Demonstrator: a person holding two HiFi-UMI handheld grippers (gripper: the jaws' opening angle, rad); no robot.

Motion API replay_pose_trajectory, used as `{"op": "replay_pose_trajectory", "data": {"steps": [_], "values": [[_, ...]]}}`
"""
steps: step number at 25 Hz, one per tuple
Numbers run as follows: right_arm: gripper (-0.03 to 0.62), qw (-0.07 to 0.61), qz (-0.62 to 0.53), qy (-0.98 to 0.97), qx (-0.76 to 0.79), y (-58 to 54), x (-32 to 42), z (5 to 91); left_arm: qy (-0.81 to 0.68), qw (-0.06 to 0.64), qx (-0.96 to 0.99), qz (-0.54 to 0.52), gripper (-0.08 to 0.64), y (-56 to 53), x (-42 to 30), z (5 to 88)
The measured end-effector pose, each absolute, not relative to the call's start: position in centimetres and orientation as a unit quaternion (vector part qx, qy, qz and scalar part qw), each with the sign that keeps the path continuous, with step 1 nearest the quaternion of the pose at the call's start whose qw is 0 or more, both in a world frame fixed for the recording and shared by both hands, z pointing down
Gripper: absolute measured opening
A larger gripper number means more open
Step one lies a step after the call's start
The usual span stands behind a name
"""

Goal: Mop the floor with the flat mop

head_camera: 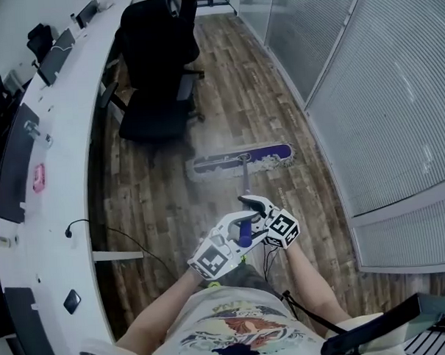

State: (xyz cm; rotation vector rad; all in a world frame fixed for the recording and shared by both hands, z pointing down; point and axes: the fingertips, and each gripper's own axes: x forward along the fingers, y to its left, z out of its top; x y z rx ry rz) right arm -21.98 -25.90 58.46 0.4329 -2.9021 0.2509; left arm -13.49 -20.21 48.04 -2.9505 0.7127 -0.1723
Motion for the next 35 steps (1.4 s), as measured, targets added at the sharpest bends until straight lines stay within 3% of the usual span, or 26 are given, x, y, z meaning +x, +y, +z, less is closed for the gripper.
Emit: {"op": "replay_pose_trajectory", "data": {"steps": [14, 35], "values": [[0.259, 0.069, 0.111, -0.958, 0.256, -1.7, -22.6, 59.6, 0.152, 0.065, -0.983, -0.073, 0.186, 5.8, -14.9, 49.9], [0.259, 0.032, 0.119, -0.945, 0.303, 29.5, -16.7, 60.1, 0.103, 0.087, -0.988, -0.075, 0.186, 38.2, -8.8, 50.5]]}}
